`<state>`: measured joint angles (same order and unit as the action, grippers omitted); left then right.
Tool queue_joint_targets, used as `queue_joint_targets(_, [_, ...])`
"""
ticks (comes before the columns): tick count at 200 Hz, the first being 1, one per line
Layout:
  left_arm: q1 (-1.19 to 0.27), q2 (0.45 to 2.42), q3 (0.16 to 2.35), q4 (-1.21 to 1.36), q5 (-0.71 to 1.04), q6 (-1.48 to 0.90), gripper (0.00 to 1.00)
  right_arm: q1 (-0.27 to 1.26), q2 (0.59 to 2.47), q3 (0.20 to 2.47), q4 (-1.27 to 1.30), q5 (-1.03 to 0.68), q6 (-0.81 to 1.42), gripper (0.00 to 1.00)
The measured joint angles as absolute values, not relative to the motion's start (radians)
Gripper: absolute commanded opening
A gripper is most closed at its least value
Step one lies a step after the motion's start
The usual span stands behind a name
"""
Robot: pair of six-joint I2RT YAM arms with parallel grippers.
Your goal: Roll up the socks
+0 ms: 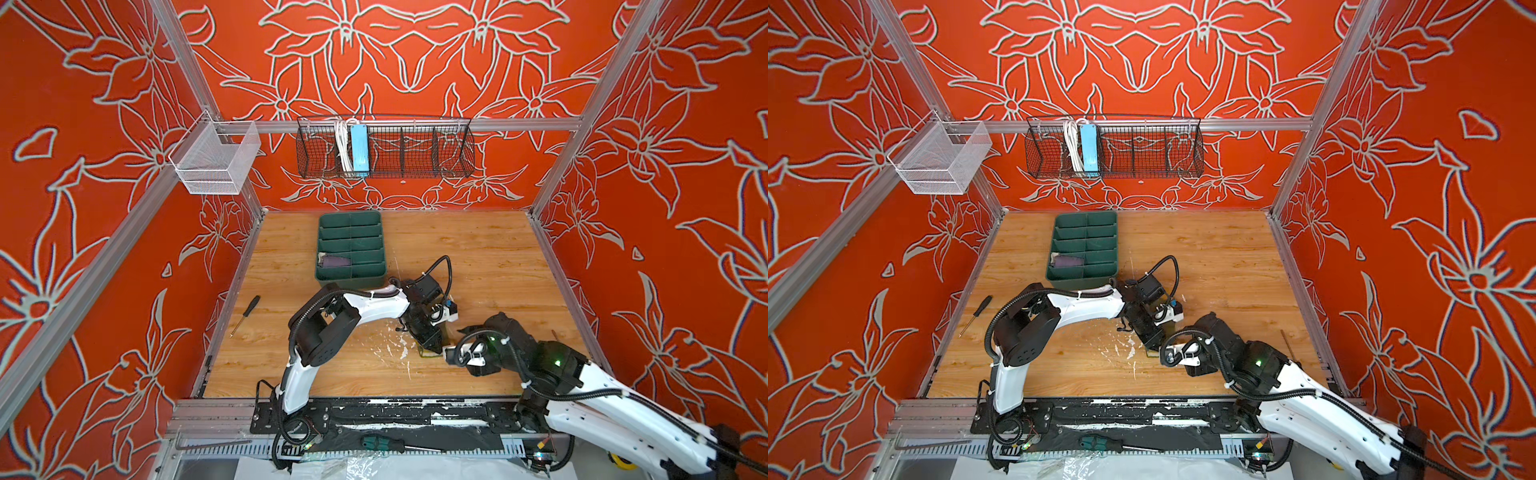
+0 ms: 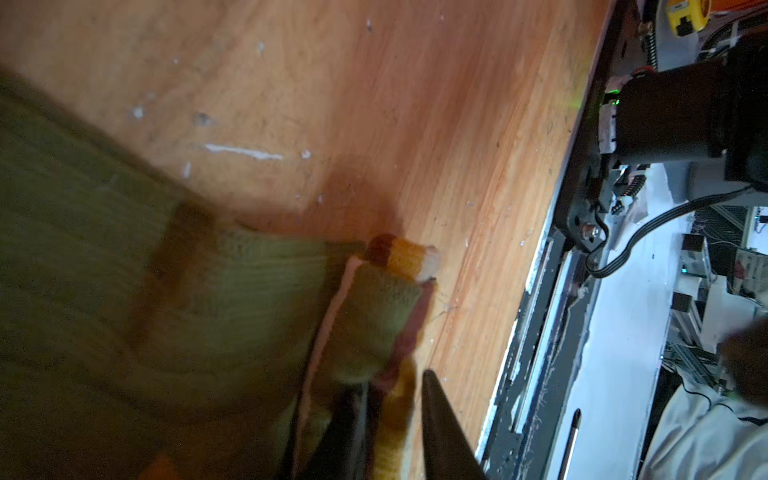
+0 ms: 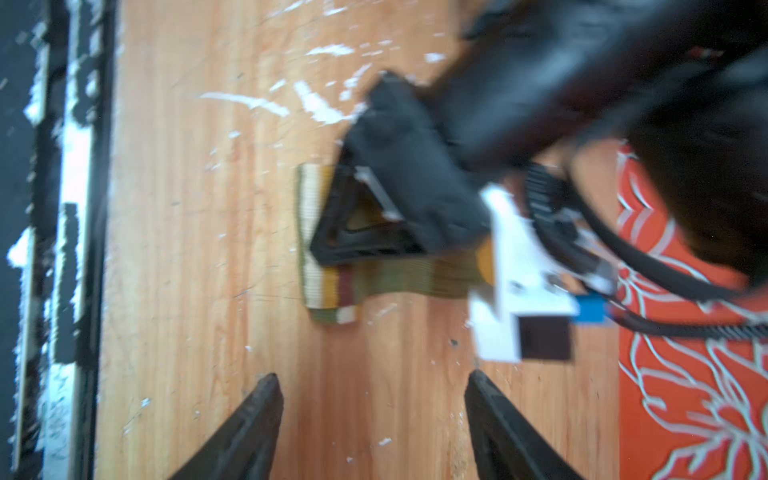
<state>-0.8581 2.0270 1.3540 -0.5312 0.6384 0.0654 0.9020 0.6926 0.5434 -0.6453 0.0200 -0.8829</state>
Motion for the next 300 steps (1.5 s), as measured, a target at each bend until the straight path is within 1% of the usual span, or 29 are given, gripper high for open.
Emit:
queue_joint_targets(21, [-0.858,2.028,1.354,-0.531,0.641,0.063,0.25,0.969,0.772,0.505,-0.596,0.051,-0.889,0.71])
queue_joint_targets(42, [-0.858,2.030,1.354,-0.531,0.642,0.063,0.24,0.989,0.844,0.480,-0.520,0.076,-0.887,0.72])
queue_joint_targets(90, [-0.857,2.030,1.352,-0.529,0.645,0.063,0.24,0.990,1.004,0.462,-0.374,0.139,-0.853,0.62])
queue_joint_targets(114, [-0.857,2.032,1.352,-0.529,0.649,0.063,0.24,0.990,1.079,0.461,-0.332,0.181,-0.840,0.60])
queue_joint_targets(133, [-0.857,2.034,1.352,-0.529,0.653,0.063,0.24,0.990,1.116,0.461,-0.317,0.188,-0.829,0.54])
queue_joint_targets(151, [-0.857,2.034,1.352,-0.529,0.655,0.063,0.25,0.990,1.148,0.461,-0.310,0.189,-0.821,0.39])
queue_joint_targets(167, [-0.857,2.034,1.352,-0.529,0.661,0.064,0.31,0.990,1.174,0.464,-0.303,0.195,-0.817,0.20])
queue_joint_targets(183, [-0.855,2.032,1.352,-0.535,0.671,0.065,0.40,0.991,1.195,0.480,-0.321,0.203,-0.818,0.05])
queue_joint_targets(194, [-0.852,2.024,1.348,-0.538,0.670,0.064,0.51,0.991,1.205,0.497,-0.346,0.204,-0.814,0.00])
queue_joint_targets(205, [-0.842,2.009,1.343,-0.542,0.662,0.072,0.62,0.991,1.210,0.509,-0.364,0.197,-0.812,0.00])
queue_joint_targets(212, [-0.836,1.990,1.335,-0.538,0.640,0.081,0.72,0.991,1.213,0.516,-0.373,0.189,-0.807,0.00])
queue_joint_targets(213, [-0.836,1.987,1.334,-0.537,0.636,0.081,0.76,0.991,1.214,0.517,-0.373,0.184,-0.804,0.00])
queue_joint_targets(215, [-0.836,1.982,1.331,-0.533,0.618,0.076,0.94,0.991,1.216,0.520,-0.376,0.180,-0.803,0.00])
queue_joint_targets(216, [-0.836,1.980,1.330,-0.534,0.614,0.073,0.98,0.991,1.217,0.521,-0.377,0.178,-0.803,0.00])
queue_joint_targets(217, [-0.835,1.977,1.329,-0.533,0.611,0.079,1.00,0.991,1.218,0.523,-0.379,0.176,-0.803,0.00])
queue_joint_targets(222, [-0.835,1.963,1.320,-0.532,0.570,0.082,0.98,0.990,1.224,0.530,-0.390,0.171,-0.798,0.00])
queue_joint_targets(242, [-0.832,1.896,1.286,-0.533,0.482,0.104,0.97,0.991,1.228,0.549,-0.427,0.131,-0.786,0.00])
queue_joint_targets(261, [-0.836,1.786,1.275,-0.525,0.379,0.129,0.97,0.990,1.230,0.562,-0.457,0.094,-0.777,0.00])
queue_joint_targets(277, [-0.826,1.652,1.256,-0.482,0.249,0.156,0.97,0.990,1.232,0.577,-0.494,0.051,-0.776,0.00])
queue_joint_targets(300, [-0.770,1.403,1.169,-0.365,0.002,0.239,0.97,0.982,1.265,0.617,-0.546,-0.013,-0.773,0.00])
